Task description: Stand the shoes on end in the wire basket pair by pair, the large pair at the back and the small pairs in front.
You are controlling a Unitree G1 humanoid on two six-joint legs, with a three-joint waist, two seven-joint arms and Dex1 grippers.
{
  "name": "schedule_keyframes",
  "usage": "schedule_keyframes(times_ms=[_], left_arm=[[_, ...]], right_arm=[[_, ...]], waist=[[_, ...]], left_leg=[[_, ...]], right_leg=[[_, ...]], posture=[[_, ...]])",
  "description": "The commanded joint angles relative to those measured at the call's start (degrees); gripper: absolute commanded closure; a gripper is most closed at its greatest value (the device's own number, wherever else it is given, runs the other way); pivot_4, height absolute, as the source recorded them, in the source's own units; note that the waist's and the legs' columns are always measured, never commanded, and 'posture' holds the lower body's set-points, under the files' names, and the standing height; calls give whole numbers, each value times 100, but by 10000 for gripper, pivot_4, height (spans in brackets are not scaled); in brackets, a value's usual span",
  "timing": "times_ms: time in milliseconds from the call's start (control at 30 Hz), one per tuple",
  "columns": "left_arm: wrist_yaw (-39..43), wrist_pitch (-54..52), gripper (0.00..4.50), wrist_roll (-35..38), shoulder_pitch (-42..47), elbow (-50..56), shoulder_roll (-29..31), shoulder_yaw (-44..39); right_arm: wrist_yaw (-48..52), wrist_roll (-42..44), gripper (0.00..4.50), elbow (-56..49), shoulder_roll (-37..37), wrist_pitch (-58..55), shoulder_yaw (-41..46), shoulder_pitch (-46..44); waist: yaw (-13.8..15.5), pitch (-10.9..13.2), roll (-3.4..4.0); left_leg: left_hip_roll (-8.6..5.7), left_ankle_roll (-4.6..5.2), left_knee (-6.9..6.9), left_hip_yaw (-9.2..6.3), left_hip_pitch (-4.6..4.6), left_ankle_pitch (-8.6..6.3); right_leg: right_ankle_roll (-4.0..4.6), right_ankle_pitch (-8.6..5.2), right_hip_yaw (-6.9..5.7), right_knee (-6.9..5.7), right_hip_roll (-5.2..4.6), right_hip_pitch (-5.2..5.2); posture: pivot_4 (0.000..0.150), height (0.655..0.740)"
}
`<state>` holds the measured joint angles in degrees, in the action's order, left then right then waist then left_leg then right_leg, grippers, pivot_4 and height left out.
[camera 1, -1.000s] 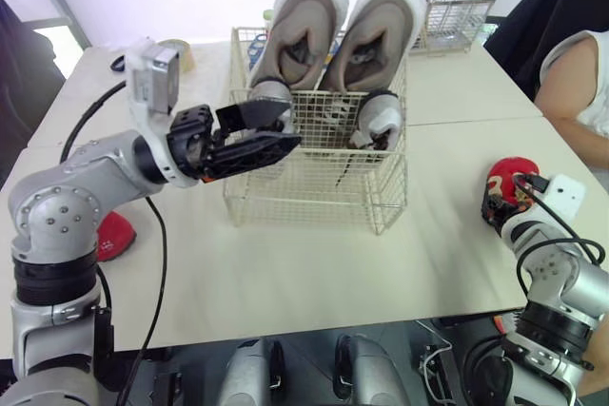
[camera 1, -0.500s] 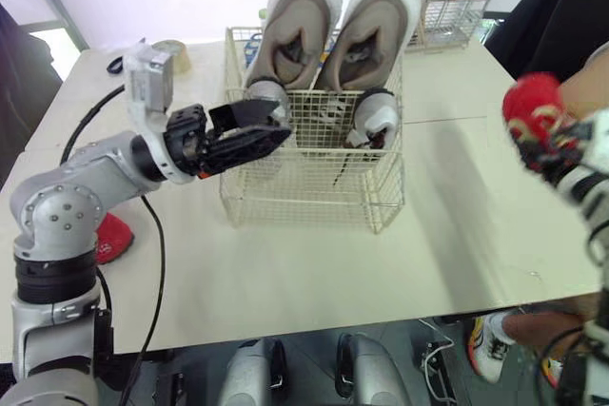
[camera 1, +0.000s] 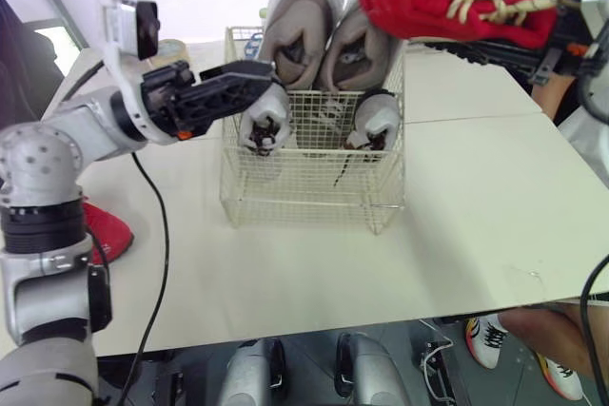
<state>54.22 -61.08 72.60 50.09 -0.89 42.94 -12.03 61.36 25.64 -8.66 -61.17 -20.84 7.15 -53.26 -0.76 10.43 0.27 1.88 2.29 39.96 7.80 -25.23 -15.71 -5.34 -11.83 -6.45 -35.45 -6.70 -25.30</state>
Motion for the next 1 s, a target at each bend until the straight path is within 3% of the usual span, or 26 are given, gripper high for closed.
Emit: schedule_keyframes(times_ms=[33,233,500,1000], left_arm=[[243,-499,4111,141,341,-208,351,-135],[419,-981,4111,136,640,-432,658,-217],[383,-1438,4111,306,772,-271,720,-317],[183,-1823,4111,667,545,-25,568,-358]], right_arm=[[661,243,28645,-52,97,123,-249,-615],[1589,330,28645,266,573,348,-755,-1410],[2333,-54,28645,934,1171,902,-1248,-1723],[2526,-265,28645,937,1522,1003,-1296,-1689]], waist=[[-5,0,0],[12,0,0],[-4,1,-1],[1,1,-1]], left_leg=[[1,0,0,0,0,0],[1,0,3,0,0,0],[-1,0,4,0,0,0],[-2,-5,7,-2,1,3]], right_leg=[[0,0,-1,-2,0,0],[1,0,0,-6,-3,0],[1,0,-1,-11,-3,-1],[0,-1,-1,-38,-6,-7]], posture=[[1500,7400],[1500,7400],[1500,7400],[1500,7400]])
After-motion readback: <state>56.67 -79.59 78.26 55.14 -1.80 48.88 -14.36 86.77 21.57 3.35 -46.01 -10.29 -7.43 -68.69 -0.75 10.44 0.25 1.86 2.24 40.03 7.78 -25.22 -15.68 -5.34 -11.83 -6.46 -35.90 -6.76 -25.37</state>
